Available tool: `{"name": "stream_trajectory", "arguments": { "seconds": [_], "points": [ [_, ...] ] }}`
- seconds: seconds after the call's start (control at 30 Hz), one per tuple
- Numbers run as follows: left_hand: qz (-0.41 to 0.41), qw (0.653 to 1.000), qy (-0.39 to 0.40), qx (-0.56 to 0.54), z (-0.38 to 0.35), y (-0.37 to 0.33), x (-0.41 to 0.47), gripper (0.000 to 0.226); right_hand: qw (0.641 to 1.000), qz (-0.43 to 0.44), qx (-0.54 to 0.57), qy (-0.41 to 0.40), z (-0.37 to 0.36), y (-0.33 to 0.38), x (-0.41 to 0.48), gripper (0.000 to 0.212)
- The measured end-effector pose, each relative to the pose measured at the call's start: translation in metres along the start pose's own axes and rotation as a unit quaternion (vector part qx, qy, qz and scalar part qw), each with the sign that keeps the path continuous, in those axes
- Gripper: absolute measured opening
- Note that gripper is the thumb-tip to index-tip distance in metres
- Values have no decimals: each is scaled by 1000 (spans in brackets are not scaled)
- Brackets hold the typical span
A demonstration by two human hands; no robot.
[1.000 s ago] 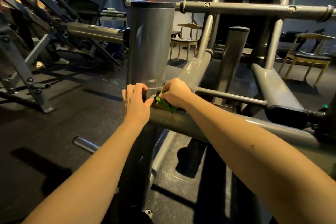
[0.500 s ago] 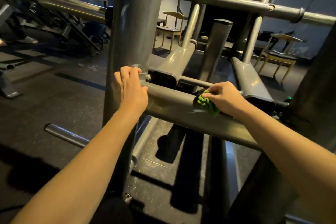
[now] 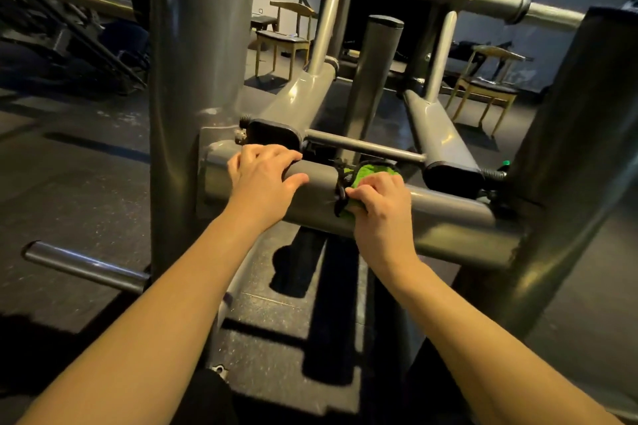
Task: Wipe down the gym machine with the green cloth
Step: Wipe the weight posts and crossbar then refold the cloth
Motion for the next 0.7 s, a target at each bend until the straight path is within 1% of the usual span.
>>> {"name": "stream_trajectory", "arguments": {
  "seconds": [0.07,0.13,0.2,0.27,0.37,0.43,0.53,0.6,0.7],
  "points": [
    [-6,1000,-8,2,0,-1,-4,39,1000,8,-12,15,12,-15,-5,28],
    [-13,1000,-10,-5,-1,-3,-6,39,1000,-17,-25,8,30,-33,-17,35],
    [-13,1000,-20,-16,-2,-3,-7,38,998,-57,-29,-8,40,-41,-26,35],
    [-13,999,-28,-26,-4,-4,-8,38,997,-70,-21,-28,31,-37,-26,32],
    [-13,999,-33,-31,-3,-3,-10,38,999,-19,3,-30,1,-5,-13,23],
    [-11,999,-30,-28,-2,-2,-9,38,1000,10,-3,7,-15,18,-7,18],
    [-8,999,-22,-27,0,-2,-9,38,997,51,-20,59,-17,21,-7,20],
    [-8,999,-20,-32,0,-3,-9,38,997,47,-35,50,-2,2,-10,22],
    [-11,999,-30,-34,-2,-3,-10,38,999,-2,-53,8,21,-26,-22,22]
  ]
}}
Point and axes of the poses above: each hand's wrist, its own x-axis towards the middle knuckle, its own z-axis out of the back of the hand, y = z × x, the point moved 4 cm from there along x, towards the middle knuckle, and after that the axes turned 3 degrees about y, right-handed, at the moved point
